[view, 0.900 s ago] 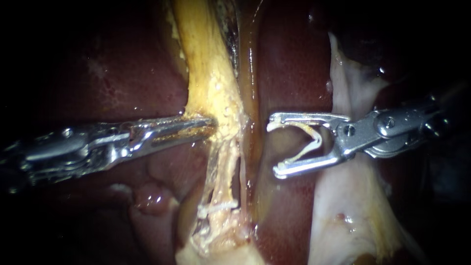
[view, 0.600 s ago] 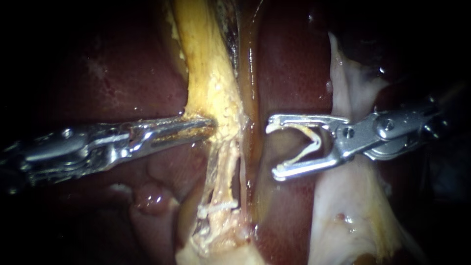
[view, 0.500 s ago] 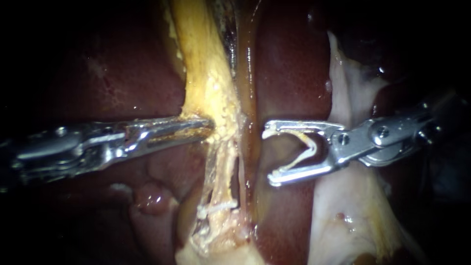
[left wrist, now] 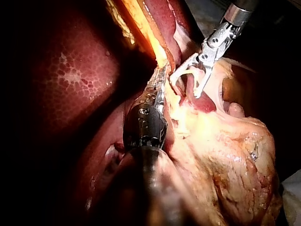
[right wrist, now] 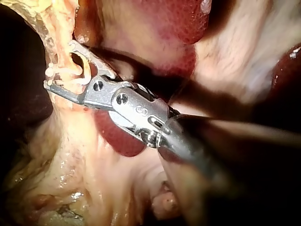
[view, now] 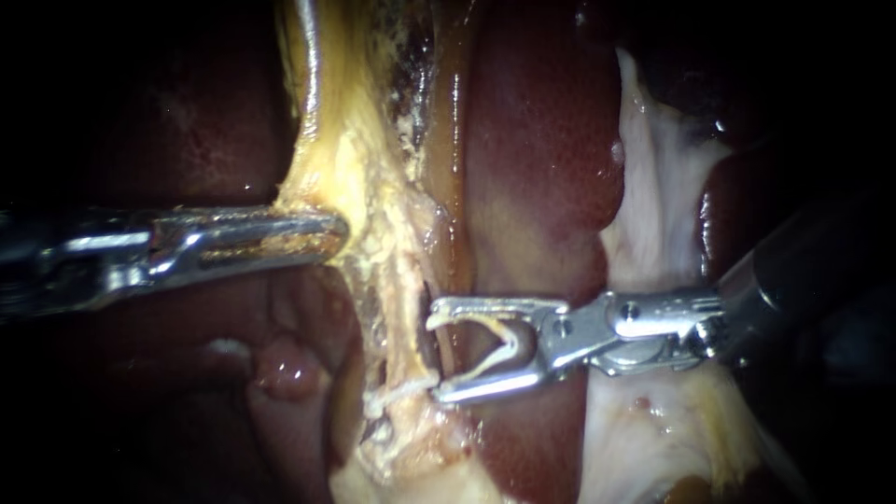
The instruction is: Clipping second clip left tube
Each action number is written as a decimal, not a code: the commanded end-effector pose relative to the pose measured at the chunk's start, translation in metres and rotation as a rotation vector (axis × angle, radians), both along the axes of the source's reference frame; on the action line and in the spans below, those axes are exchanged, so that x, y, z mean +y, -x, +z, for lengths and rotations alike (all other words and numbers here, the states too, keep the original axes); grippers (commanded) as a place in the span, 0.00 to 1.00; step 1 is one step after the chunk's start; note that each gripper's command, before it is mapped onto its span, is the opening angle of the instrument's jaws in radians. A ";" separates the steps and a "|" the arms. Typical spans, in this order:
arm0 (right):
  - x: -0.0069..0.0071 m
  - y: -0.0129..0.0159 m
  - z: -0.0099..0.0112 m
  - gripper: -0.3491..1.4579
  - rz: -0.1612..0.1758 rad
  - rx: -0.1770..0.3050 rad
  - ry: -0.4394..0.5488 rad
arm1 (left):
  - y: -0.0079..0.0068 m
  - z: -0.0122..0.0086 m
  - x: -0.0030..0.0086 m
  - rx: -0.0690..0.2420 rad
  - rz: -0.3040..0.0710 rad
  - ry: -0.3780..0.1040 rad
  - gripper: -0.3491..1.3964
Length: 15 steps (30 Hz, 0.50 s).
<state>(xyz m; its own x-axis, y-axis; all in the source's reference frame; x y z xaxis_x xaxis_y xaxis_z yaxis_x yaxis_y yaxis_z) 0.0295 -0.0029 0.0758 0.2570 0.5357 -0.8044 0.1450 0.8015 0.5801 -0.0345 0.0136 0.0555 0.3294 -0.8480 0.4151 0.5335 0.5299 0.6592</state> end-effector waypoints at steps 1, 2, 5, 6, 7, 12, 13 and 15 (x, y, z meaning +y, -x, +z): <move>0.0000 -0.0001 0.0004 0.52 -0.002 -0.004 -0.002 | 0.0000 -0.0001 0.0000 0.001 -0.001 0.000 0.00; 0.0000 -0.0002 0.0006 0.52 -0.002 -0.008 -0.007 | -0.0001 -0.0002 0.0000 0.001 -0.001 0.000 0.00; -0.0001 -0.0005 0.0012 0.52 -0.006 -0.013 -0.005 | -0.0002 -0.0004 0.0000 0.002 -0.002 0.000 0.00; -0.0001 -0.0006 0.0013 0.52 -0.008 -0.013 -0.010 | -0.0002 -0.0004 0.0001 0.000 0.000 0.006 0.00; -0.0001 -0.0007 0.0014 0.52 -0.010 -0.012 -0.011 | -0.0003 -0.0005 0.0001 0.000 0.000 0.005 0.00; -0.0005 -0.0020 0.0014 0.52 -0.034 0.003 -0.015 | -0.0003 -0.0006 0.0001 0.000 -0.001 0.005 0.00; -0.0006 -0.0022 0.0014 0.52 -0.042 0.008 -0.016 | -0.0003 -0.0006 0.0001 0.000 -0.001 0.005 0.00; -0.0009 -0.0028 0.0013 0.52 -0.054 0.015 -0.020 | -0.0003 -0.0006 0.0001 0.000 -0.001 0.005 0.00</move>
<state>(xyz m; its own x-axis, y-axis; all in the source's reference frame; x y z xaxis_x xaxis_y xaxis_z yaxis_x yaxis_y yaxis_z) 0.0326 -0.0040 0.0771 0.2755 0.5373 -0.7971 0.2051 0.7773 0.5948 -0.0342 0.0136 0.0549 0.3286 -0.8463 0.4193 0.5341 0.5326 0.6565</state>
